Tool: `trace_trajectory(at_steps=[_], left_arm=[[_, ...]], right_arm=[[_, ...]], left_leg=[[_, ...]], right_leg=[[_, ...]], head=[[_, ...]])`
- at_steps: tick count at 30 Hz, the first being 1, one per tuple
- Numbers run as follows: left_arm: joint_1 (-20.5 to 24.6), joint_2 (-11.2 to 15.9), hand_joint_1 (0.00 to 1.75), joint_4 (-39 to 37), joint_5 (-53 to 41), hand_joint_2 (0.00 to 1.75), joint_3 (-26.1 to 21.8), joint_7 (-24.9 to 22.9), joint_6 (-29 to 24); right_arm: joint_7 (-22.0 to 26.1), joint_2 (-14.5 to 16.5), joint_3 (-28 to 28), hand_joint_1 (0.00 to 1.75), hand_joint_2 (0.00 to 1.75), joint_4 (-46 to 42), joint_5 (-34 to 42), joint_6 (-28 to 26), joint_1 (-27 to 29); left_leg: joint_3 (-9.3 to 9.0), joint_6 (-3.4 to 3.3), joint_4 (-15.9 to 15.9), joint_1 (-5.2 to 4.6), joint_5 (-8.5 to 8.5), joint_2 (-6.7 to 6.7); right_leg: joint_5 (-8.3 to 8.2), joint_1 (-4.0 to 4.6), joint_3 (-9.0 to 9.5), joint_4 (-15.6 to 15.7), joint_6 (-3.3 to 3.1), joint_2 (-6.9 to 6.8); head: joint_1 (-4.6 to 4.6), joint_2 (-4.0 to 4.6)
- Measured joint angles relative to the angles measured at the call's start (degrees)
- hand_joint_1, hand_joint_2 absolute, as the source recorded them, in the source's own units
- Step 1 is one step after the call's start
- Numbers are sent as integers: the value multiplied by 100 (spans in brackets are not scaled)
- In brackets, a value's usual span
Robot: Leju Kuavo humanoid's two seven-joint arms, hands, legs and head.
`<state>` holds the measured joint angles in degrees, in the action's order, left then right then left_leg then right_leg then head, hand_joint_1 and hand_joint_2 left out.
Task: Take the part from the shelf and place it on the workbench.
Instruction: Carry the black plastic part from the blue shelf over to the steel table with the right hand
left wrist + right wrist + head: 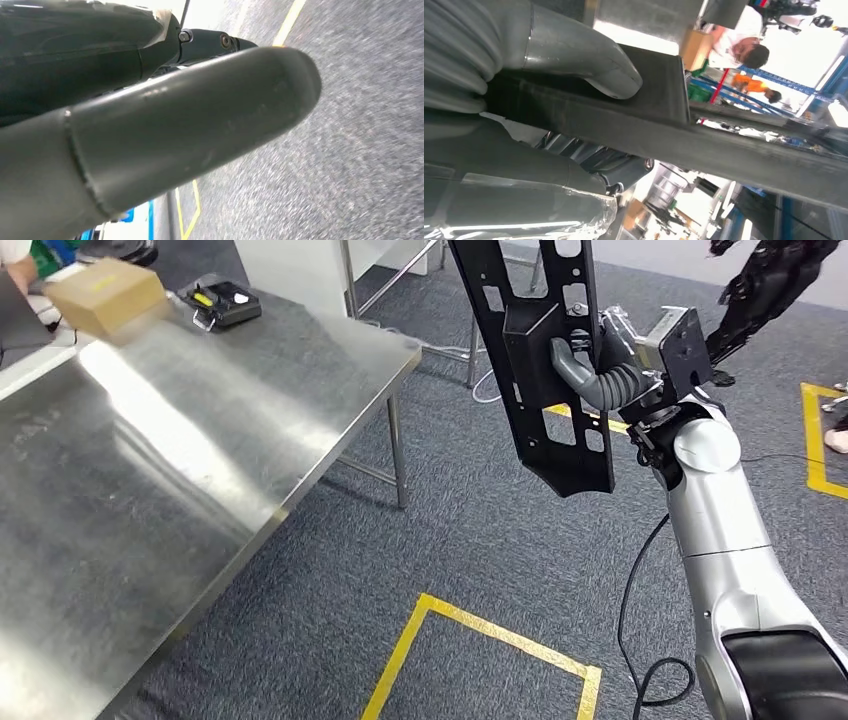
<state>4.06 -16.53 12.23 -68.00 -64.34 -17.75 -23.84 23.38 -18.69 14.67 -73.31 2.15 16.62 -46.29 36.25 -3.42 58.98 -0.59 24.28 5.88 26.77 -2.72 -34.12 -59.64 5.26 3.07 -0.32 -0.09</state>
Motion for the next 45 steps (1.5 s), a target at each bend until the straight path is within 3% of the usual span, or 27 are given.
trace_trajectory(at_steps=[2,4,6,8,9,10,11,13,14,16,18,19,20,22,24,25,26,28,30,33,35,37,39,40,42,44,45], left_arm=[[-18,-2,0,-1,0,0,-7,-25,-21],[-26,-7,0,-3,0,0,-17,-42,-34],[-16,-12,0,-4,0,0,-24,-48,-30],[-14,-13,0,-5,0,0,-33,-57,-23],[-17,-13,0,-5,0,0,-38,-64,-23],[-19,-13,0,-6,0,0,-43,-70,-26],[-19,-13,0,-6,0,0,-45,-74,-30],[-15,-12,0,-5,0,0,-46,-78,-36],[-9,-10,0,-5,0,0,-46,-80,-36],[-4,-7,0,-4,0,0,-49,-85,-36],[-12,-12,0,-4,1,0,-54,-92,-34],[-13,-19,0,-5,1,0,-58,-94,-33],[-7,-26,0,-5,1,0,-61,-94,-31],[3,-41,0,-5,1,0,-67,-94,-26],[2,-47,0,-6,1,0,-70,-90,-21],[0,-48,0,-6,2,0,-72,-82,-19],[0,-49,0,-6,8,0,-74,-72,-11],[0,-46,0,-5,32,0,-81,-33,17],[-1,-42,0,-4,74,0,-91,16,36],[-26,-38,0,-4,100,0,-116,55,33],[-30,-35,0,-4,101,0,-140,65,32],[-20,-36,0,-4,113,0,-151,85,31],[-17,-36,0,-4,162,0,-167,110,13],[-17,-36,0,-4,192,0,-180,123,-4],[-13,-44,0,-4,229,0,-208,131,-68],[-2,-51,0,-3,233,0,-227,132,-116],[4,-53,0,-2,233,0,-233,149,-116]], right_arm=[[3,39,8,175,175,75,-27,-13,-44],[7,84,21,175,175,179,-41,-39,-150],[35,84,7,175,175,257,-27,-80,-241],[69,64,-22,175,175,320,-13,-118,-263],[78,57,-31,175,175,349,-14,-128,-259],[82,55,-36,175,175,377,-16,-136,-255],[84,53,-37,175,175,396,-20,-139,-256],[84,54,-56,175,175,420,-20,-143,-272],[84,45,-70,175,175,435,-16,-145,-287],[79,30,-95,175,175,480,-5,-149,-306],[77,23,-109,175,175,524,12,-143,-313],[79,21,-117,175,175,541,23,-138,-315],[81,5,-133,175,175,556,34,-133,-317],[84,-45,-166,175,175,593,50,-127,-315],[86,-91,-181,175,175,636,60,-121,-288],[89,-103,-184,175,175,654,66,-119,-268],[95,-113,-192,175,175,667,75,-116,-247],[118,-134,-217,175,175,680,98,-122,-206],[144,-150,-255,175,175,684,104,-148,-133],[152,-128,-302,175,175,681,86,-186,2],[157,-107,-311,175,175,679,83,-193,36],[156,-103,-325,175,175,678,78,-196,43],[149,-103,-337,175,175,691,56,-192,34],[142,-93,-338,175,175,712,38,-187,15],[135,-62,-337,175,175,786,4,-178,-64],[144,-36,-338,175,175,895,-16,-178,-185],[152,-31,-339,175,175,966,-20,-184,-247]], left_leg=[[76,37,32,16,-15,67],[150,88,172,15,85,-111],[403,143,718,19,392,-413],[768,159,1447,40,694,-529],[868,145,1635,42,728,-541],[860,115,1610,34,654,-547],[733,68,1365,14,489,-563],[307,-76,590,-84,138,-759],[140,-141,284,-139,54,-878],[29,-215,43,-214,60,-1001],[-25,-228,-81,-202,18,-900],[-74,-238,-160,-180,-22,-841],[-123,-247,-235,-155,-64,-777],[-161,-262,-294,-123,-105,-639],[-162,-257,-284,-108,-103,-487],[-163,-247,-267,-98,-96,-409],[-163,-225,-235,-83,-81,-329],[-129,-139,-118,-53,-21,-179],[-45,-59,10,-44,30,-52],[43,-17,66,-38,44,16],[145,48,284,-32,200,-210],[438,120,899,-6,534,-474],[779,139,1540,23,771,-544],[839,122,1625,24,743,-551],[621,19,1153,-11,404,-601],[221,-154,391,-113,100,-836],[97,-216,152,-163,44,-934]], right_leg=[[-6,24,-17,-11,-99,-77],[-17,20,-14,-4,-172,-169],[-17,41,-4,8,-238,-279],[-6,86,-2,9,-272,-411],[1,108,2,9,-283,-477],[10,128,10,8,-296,-539],[21,146,28,9,-310,-594],[46,172,78,23,-342,-697],[56,185,99,37,-354,-746],[63,208,122,74,-358,-859],[76,236,140,95,-337,-912],[117,244,123,35,-332,-821],[203,245,50,-141,-337,-678],[478,218,-273,-807,-362,-392],[650,190,-600,-1398,-318,-325],[602,171,-634,-1417,-255,-322],[462,141,-554,-1205,-172,-313],[128,68,-221,-462,-15,-200],[-1,41,-18,-43,-31,-93],[-2,67,0,-18,-165,-180],[-5,57,7,-13,-229,-260],[3,69,15,-9,-285,-347],[17,96,16,-10,-304,-453],[25,113,22,-11,-314,-508],[48,153,59,-7,-343,-612],[75,185,116,23,-373,-715],[83,194,136,45,-376,-768]], head=[[6,0],[31,1],[75,1],[95,1],[94,1],[94,1],[94,1],[93,0],[94,0],[93,0],[91,0],[87,1],[79,1],[54,2],[35,2],[33,2],[33,2],[26,2],[18,2],[27,2],[60,2],[92,2],[93,2],[94,2],[95,2],[91,2],[90,2]])
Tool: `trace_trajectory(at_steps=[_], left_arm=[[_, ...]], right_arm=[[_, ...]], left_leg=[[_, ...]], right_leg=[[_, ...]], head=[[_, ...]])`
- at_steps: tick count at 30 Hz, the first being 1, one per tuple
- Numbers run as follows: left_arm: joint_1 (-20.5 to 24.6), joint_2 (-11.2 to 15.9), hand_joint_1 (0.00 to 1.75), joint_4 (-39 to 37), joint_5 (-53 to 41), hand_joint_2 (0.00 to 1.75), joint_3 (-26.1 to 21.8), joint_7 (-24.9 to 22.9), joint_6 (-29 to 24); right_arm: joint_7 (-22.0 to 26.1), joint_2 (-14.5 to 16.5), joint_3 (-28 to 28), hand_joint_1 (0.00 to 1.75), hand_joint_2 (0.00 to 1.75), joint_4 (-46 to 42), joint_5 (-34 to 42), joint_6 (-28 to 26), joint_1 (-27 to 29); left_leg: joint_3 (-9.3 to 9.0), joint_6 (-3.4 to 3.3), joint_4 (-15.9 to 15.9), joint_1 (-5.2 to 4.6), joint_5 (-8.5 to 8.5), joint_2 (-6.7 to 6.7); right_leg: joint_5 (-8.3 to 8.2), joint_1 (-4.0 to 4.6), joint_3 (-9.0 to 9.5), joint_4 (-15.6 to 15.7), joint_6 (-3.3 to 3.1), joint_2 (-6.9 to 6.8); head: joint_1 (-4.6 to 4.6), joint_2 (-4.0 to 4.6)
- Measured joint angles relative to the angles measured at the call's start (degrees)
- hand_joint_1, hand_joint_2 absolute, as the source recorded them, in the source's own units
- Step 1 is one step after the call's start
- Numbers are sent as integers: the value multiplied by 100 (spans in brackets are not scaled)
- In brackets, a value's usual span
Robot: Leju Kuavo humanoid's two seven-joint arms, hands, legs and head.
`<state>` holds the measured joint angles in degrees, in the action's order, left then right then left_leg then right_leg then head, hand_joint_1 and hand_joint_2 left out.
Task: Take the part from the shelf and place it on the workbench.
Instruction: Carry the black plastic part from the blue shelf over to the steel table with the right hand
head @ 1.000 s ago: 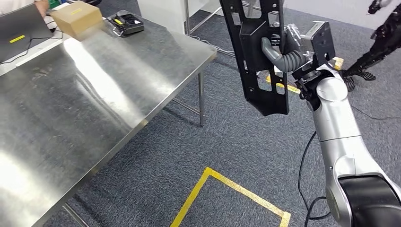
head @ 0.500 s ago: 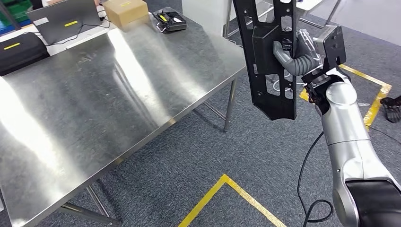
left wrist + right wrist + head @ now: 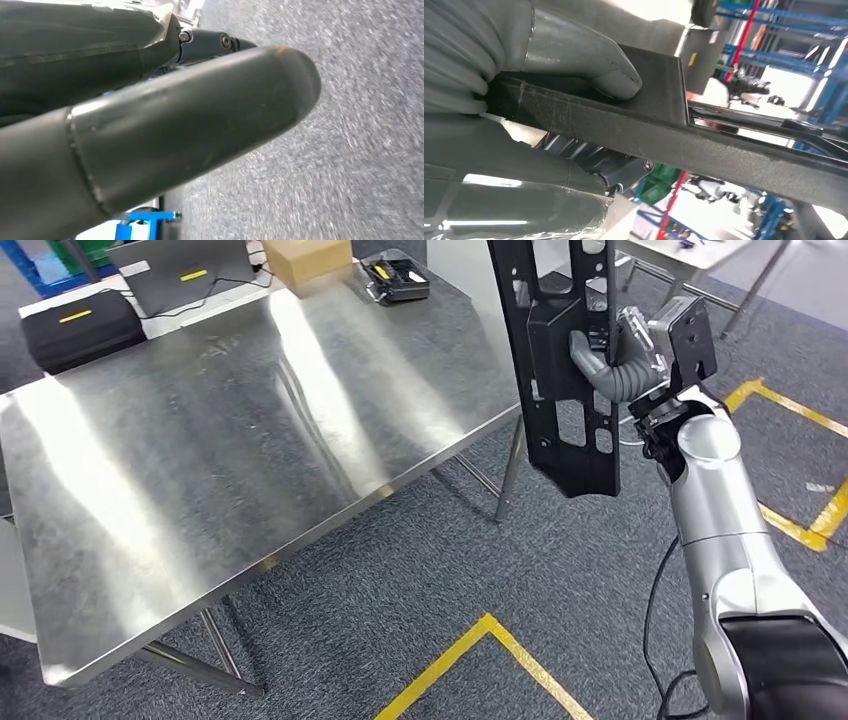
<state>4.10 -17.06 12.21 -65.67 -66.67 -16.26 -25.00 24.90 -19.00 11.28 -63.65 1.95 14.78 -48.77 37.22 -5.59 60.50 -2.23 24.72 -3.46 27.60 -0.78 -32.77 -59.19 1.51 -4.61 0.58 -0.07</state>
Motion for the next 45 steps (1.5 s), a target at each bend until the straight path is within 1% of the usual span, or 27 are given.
trace_trajectory(at_steps=[1,3,4,6,8,10,11,13,14,16,18,19,21,23,25,26,27,29,30,32,34,36,38,40,41,43,45], left_arm=[[1,3,0,1,-1,0,-2,28,26],[-5,4,0,1,-1,0,-4,83,98],[-9,3,0,0,-1,0,-5,99,128],[-5,-1,0,-1,-2,0,-6,125,171],[0,-3,0,-2,-3,0,-6,145,199],[-4,-5,0,-2,-3,0,-6,164,222],[-6,-5,0,-2,-3,0,-6,173,234],[-8,-5,0,-2,-3,0,-6,188,267],[-7,1,0,-1,-5,0,-6,194,288],[-14,15,0,1,-11,0,-6,201,330],[-35,32,0,3,-17,0,-6,204,367],[-45,40,0,2,-19,0,-6,204,381],[-45,57,0,1,-22,0,-6,204,399],[-31,61,0,1,-27,0,-5,204,407],[-28,63,0,1,-30,0,-4,203,425],[-30,63,0,1,-30,0,-4,203,433],[-31,65,0,1,-30,0,-4,203,440],[-26,75,0,3,-31,0,-4,206,443],[-22,84,0,5,-31,0,-4,211,443],[-16,101,0,9,-32,0,-4,231,445],[-22,107,0,10,-32,0,-5,253,449],[-17,110,0,10,-35,0,-5,266,458],[-7,107,0,9,-38,0,-4,273,484],[-7,107,0,9,-38,0,-4,275,507],[-9,107,0,8,-38,0,-4,275,511],[-11,108,0,8,-39,0,-4,279,513],[-10,116,0,8,-40,0,-4,286,513]], right_arm=[[7,3,-2,175,175,72,-2,-11,-47],[25,3,-13,175,175,188,-2,-37,-88],[41,0,-24,175,175,223,3,-46,-87],[83,-41,-71,175,175,288,21,-53,-85],[108,-102,-123,175,175,362,34,-60,-66],[113,-135,-152,175,175,403,35,-68,14],[113,-144,-163,175,175,408,34,-71,64],[108,-172,-206,175,175,395,32,-74,160],[97,-192,-239,175,175,379,33,-75,198],[57,-250,-320,175,175,325,43,-74,298],[-1,-282,-381,175,175,259,46,-69,396],[-25,-282,-401,175,175,227,45,-64,431],[-44,-290,-436,175,175,173,46,-56,468],[-55,-318,-480,175,175,134,49,-54,485],[-72,-347,-528,175,175,123,61,-46,503],[-76,-358,-550,175,175,115,70,-39,522],[-78,-370,-571,175,175,98,82,-32,552],[-75,-393,-617,175,175,48,97,-22,622],[-77,-406,-642,175,175,28,99,-19,645],[-94,-427,-677,175,175,14,97,-8,655],[-118,-445,-685,175,175,17,93,9,634],[-122,-485,-695,175,175,32,101,23,600],[-120,-556,-714,175,175,70,113,23,584],[-120,-609,-726,175,175,119,114,16,604],[-119,-620,-727,175,175,140,113,12,616],[-116,-643,-727,175,175,174,113,4,629],[-111,-662,-726,175,175,204,115,-1,624]], left_leg=[[-46,-36,-102,-35,7,-52],[-95,-60,-214,-30,-23,54],[-155,-64,-308,-10,-65,121],[-283,-78,-483,38,-154,250],[-308,-82,-511,45,-175,388],[-310,-69,-494,56,-165,540],[-311,-50,-467,67,-151,617],[-290,31,-352,95,-85,772],[-253,79,-269,98,-42,849],[-158,145,-150,96,11,973],[-87,172,-113,105,13,1057],[-63,197,-81,108,33,1022],[99,279,222,124,225,766],[470,360,928,158,558,471],[791,380,1475,194,697,382],[805,368,1462,199,617,372],[687,330,1208,193,442,349],[259,182,403,126,91,165],[87,113,84,82,1,61],[-18,48,-139,19,-3,-20],[-86,24,-256,26,-47,98],[-224,-7,-437,62,-136,226],[-288,-24,-514,81,-182,359],[-291,-22,-502,83,-175,510],[-291,-12,-486,85,-166,589],[-280,36,-406,93,-122,755],[-228,110,-273,85,-51,895]], right_leg=[[3,4,15,24,5,-61],[9,22,43,72,27,-161],[27,27,53,60,36,-110],[174,26,-78,-250,32,174],[429,-8,-438,-945,24,403],[512,-44,-735,-1386,95,437],[407,-66,-726,-1288,170,442],[56,-136,-430,-594,341,525],[-66,-160,-271,-268,385,607],[-113,-166,-149,-32,333,708],[-113,-162,-164,-49,228,647],[-116,-168,-168,-47,193,603],[-113,-190,-153,-41,126,516],[-98,-164,-141,-38,82,413],[-81,-145,-131,-39,61,295],[-69,-133,-120,-39,55,237],[-57,-117,-101,-36,50,179],[-29,-87,-44,-12,51,64],[-19,-75,-15,9,57,6],[-8,-62,25,54,82,-111],[-1,-55,69,103,122,-161],[105,-46,15,-83,127,72],[361,-57,-306,-724,91,358],[528,-73,-690,-1335,118,425],[482,-86,-761,-1376,170,432],[141,-132,-539,-774,321,494],[-107,-170,-247,-135,377,669]], head=[[-2,0],[1,-1],[-8,-1],[-21,-1],[-34,0],[-44,0],[-44,0],[-45,0],[-55,0],[-51,0],[-41,0],[-33,0],[5,0],[45,0],[46,0],[46,0],[47,0],[44,0],[39,0],[32,0],[27,0],[11,0],[-14,0],[-36,0],[-40,0],[-44,0],[-50,0]])
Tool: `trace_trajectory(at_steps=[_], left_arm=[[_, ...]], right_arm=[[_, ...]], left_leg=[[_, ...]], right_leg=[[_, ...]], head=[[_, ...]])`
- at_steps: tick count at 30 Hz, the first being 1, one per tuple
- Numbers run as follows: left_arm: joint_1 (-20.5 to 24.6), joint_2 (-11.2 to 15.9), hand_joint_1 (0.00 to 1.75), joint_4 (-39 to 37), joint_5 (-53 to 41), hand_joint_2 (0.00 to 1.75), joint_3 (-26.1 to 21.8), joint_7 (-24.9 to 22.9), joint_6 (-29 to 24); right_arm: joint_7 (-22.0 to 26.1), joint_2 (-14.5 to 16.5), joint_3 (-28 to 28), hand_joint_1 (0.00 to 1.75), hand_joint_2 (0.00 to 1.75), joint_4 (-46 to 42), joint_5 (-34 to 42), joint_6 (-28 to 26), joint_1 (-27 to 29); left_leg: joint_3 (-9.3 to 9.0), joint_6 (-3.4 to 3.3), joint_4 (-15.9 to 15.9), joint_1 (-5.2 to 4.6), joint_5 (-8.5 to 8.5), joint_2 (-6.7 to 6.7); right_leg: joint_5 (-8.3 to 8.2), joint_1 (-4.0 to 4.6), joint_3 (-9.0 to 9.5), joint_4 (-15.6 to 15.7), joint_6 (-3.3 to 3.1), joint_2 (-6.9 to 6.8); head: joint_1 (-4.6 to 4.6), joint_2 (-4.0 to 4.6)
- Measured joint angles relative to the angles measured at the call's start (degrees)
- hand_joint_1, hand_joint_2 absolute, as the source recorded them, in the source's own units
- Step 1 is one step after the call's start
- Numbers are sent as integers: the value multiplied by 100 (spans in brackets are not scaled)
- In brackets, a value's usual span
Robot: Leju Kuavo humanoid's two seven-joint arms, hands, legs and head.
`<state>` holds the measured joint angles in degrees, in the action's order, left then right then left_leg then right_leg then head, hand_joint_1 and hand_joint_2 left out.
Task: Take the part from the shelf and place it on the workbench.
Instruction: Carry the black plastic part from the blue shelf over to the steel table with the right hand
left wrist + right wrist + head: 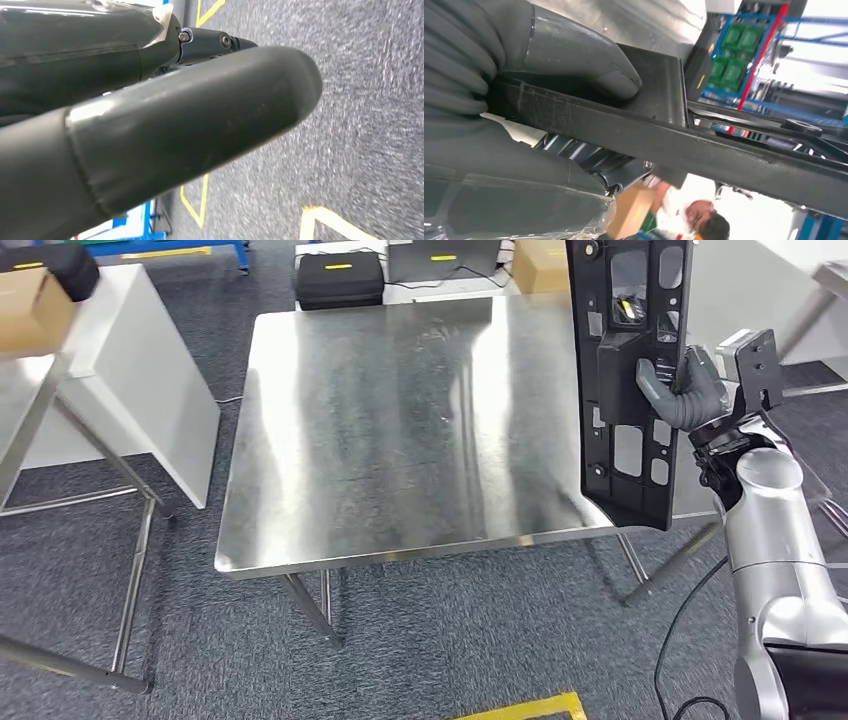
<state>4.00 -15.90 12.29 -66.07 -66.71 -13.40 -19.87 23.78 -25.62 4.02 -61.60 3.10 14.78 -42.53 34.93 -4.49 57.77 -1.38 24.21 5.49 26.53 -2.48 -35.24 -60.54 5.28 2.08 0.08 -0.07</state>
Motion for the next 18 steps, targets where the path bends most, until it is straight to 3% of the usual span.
trace_trajectory(at_steps=[2,4,6,8,10,11,12,15,16,18], left_arm=[[-5,13,0,1,0,0,0,5,-1],[-20,27,0,2,2,0,-1,9,-2],[-25,38,0,2,4,0,-2,9,-2],[-12,40,0,1,4,0,-2,9,-2],[-5,40,0,1,5,0,-2,9,-1],[-6,40,0,1,8,0,-3,10,-1],[-7,40,0,1,10,0,-4,11,0],[-2,53,0,2,12,0,-7,17,-1],[2,60,0,2,11,0,-7,19,-1],[6,70,0,1,11,0,-7,22,-1]], right_arm=[[0,-2,3,175,175,35,-3,-11,5],[7,21,9,175,175,70,-12,-34,3],[30,55,16,175,175,112,-30,-74,-15],[68,67,20,175,175,200,-76,-132,-56],[128,70,26,175,175,385,-144,-172,-132],[156,72,32,175,175,497,-178,-179,-178],[180,72,38,175,175,608,-203,-179,-224],[223,71,52,175,175,848,-230,-179,-370],[232,70,55,175,175,906,-231,-179,-417],[240,76,60,175,175,999,-234,-179,-477]], left_leg=[[84,45,85,-14,38,107],[148,68,121,-1,43,157],[250,136,319,8,161,-61],[570,219,933,37,474,-381],[976,257,1640,89,724,-497],[1072,256,1765,104,709,-508],[1045,239,1656,109,585,-517],[477,73,521,40,63,-692],[338,25,264,7,1,-757],[269,-8,131,-30,16,-774]], right_leg=[[-16,8,76,131,-91,79],[-26,8,87,139,-183,-5],[-23,-7,100,145,-251,-99],[-2,0,124,150,-312,-206],[21,20,138,149,-341,-316],[31,29,147,149,-345,-368],[44,40,160,150,-342,-421],[87,71,223,164,-324,-558],[102,78,241,175,-309,-595],[125,91,279,215,-258,-676]], head=[[6,0],[20,0],[44,0],[73,0],[82,0],[83,0],[84,0],[80,0],[78,0],[75,0]])
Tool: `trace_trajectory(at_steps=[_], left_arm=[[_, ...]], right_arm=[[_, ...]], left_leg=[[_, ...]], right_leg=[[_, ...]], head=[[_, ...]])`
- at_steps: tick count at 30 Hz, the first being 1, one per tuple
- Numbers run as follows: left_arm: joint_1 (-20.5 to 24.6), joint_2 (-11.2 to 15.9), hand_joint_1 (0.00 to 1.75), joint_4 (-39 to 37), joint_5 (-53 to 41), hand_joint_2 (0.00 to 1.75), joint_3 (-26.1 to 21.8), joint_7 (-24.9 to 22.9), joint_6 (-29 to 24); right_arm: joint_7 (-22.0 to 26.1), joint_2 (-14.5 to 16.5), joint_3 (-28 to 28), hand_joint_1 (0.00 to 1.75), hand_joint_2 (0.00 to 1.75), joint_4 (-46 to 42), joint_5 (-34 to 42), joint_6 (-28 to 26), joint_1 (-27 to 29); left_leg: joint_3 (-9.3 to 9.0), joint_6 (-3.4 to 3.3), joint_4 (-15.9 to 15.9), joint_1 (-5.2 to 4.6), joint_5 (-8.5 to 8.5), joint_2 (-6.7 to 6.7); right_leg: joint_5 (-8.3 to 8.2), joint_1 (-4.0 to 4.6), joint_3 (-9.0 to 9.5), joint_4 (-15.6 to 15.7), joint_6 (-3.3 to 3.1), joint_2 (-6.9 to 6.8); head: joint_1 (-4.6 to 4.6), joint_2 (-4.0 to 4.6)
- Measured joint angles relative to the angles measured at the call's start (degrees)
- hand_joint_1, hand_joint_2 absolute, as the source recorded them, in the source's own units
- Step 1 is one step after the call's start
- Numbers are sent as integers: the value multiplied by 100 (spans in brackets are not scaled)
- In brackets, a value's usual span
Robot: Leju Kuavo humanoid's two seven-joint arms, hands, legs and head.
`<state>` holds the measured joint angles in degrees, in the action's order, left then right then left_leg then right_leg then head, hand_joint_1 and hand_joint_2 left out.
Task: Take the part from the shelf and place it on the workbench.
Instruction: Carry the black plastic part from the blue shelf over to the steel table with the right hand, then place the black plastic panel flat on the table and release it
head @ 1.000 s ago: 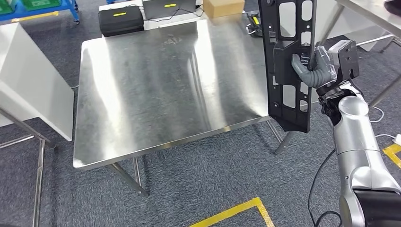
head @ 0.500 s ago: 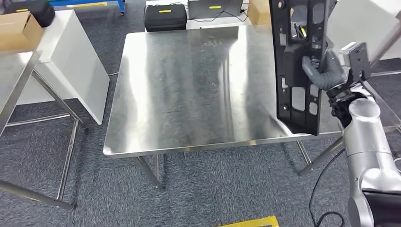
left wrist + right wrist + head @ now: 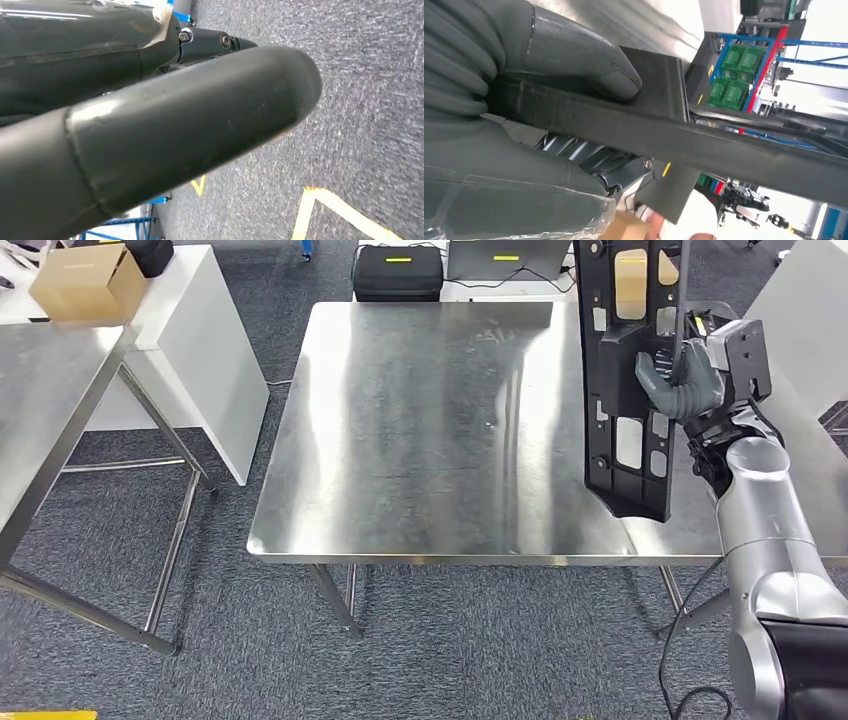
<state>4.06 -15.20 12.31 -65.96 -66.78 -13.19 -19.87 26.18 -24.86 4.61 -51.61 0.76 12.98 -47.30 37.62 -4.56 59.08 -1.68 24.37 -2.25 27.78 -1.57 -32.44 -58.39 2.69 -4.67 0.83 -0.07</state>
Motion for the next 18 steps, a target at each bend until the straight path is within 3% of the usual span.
trace_trajectory(at_steps=[2,4,6,8,9,10,12,14,16,18], left_arm=[[-6,1,0,1,1,0,-2,1,-1],[-4,-2,0,-1,1,0,-5,1,-1],[3,-5,0,-3,-1,0,-8,2,2],[5,-7,0,-7,0,0,-11,3,4],[3,-8,0,-8,1,0,-14,3,5],[2,-8,0,-9,1,0,-17,3,6],[2,-5,0,-8,2,0,-26,2,8],[2,-5,0,-8,2,0,-37,-4,7],[-5,-12,0,-9,2,0,-45,-16,2],[-8,-14,0,-9,1,0,-49,-18,8]], right_arm=[[-1,13,7,175,175,56,-5,0,-19],[1,0,12,175,175,113,-1,0,-45],[2,-26,13,175,175,185,5,0,-67],[-1,-42,17,175,175,254,-1,0,-63],[-3,-48,20,175,175,287,-7,2,-64],[-5,-57,24,175,175,320,-11,6,-74],[-9,-68,32,175,175,419,-13,19,-132],[-11,-58,41,175,175,560,-17,21,-209],[-4,-21,49,175,175,720,-51,-49,-303],[7,22,52,175,175,870,-133,-228,-407]], left_leg=[[-109,-28,-135,20,-41,85],[-258,-65,-297,54,-108,170],[-311,-85,-337,59,-113,254],[-330,-82,-324,59,-83,348],[-340,-71,-307,59,-62,394],[-351,-53,-278,61,-33,438],[-348,6,-184,52,50,513],[-311,60,-98,30,117,555],[-285,81,-66,25,145,564],[-241,135,48,38,233,488]], right_leg=[[22,18,41,24,44,8],[158,32,-62,-250,31,210],[421,22,-428,-940,-12,390],[520,22,-782,-1439,25,425],[423,18,-815,-1385,81,428],[237,8,-730,-1107,149,430],[-126,-17,-411,-352,243,442],[-239,-8,-250,-12,182,467],[-225,-1,-242,-9,74,480],[-219,-27,-219,-2,6,476]], head=[[-12,0],[-32,0],[-56,0],[-78,0],[-82,0],[-87,0],[-98,0],[-98,0],[-85,0],[-70,0]])
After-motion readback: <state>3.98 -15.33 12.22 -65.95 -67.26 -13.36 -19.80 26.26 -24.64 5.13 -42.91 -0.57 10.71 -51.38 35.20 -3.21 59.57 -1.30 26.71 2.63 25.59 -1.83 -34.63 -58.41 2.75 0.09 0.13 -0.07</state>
